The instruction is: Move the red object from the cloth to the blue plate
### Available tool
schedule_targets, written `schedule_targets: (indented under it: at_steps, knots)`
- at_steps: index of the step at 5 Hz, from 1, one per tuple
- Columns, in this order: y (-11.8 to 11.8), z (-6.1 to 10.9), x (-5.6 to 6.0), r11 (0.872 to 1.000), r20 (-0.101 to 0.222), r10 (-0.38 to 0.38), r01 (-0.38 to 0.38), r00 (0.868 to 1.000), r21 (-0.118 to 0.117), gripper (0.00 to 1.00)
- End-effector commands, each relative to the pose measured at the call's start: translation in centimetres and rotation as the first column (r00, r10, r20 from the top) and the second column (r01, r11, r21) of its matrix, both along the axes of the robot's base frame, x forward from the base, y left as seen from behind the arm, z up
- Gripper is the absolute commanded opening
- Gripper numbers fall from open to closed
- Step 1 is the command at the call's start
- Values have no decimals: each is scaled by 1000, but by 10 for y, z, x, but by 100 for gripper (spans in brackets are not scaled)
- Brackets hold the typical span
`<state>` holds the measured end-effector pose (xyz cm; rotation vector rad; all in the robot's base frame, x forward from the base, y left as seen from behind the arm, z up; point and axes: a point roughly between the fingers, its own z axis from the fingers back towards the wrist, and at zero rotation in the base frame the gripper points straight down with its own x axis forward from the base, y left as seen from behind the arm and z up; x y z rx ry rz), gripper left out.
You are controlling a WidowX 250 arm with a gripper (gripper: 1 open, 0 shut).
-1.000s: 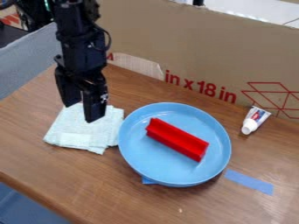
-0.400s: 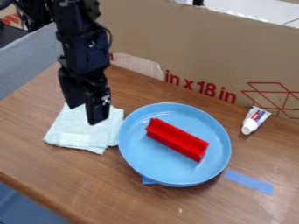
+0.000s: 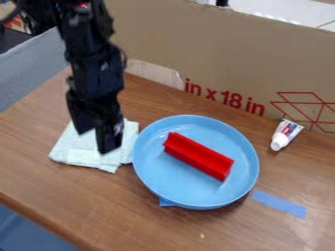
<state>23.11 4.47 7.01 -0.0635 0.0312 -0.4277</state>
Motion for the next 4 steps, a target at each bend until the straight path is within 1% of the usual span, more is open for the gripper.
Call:
schedule_targets:
  at_steps: [1, 2, 3, 4]
  knots:
    - [8, -10, 24, 989, 32, -143, 143, 989, -19, 100]
    - [-12, -1, 33, 977, 35, -210, 211, 977, -14, 100]
    - [-19, 6, 42, 966, 37, -256, 257, 966, -10, 100]
    - [-21, 23, 54, 951, 46, -309, 308, 950, 16, 100]
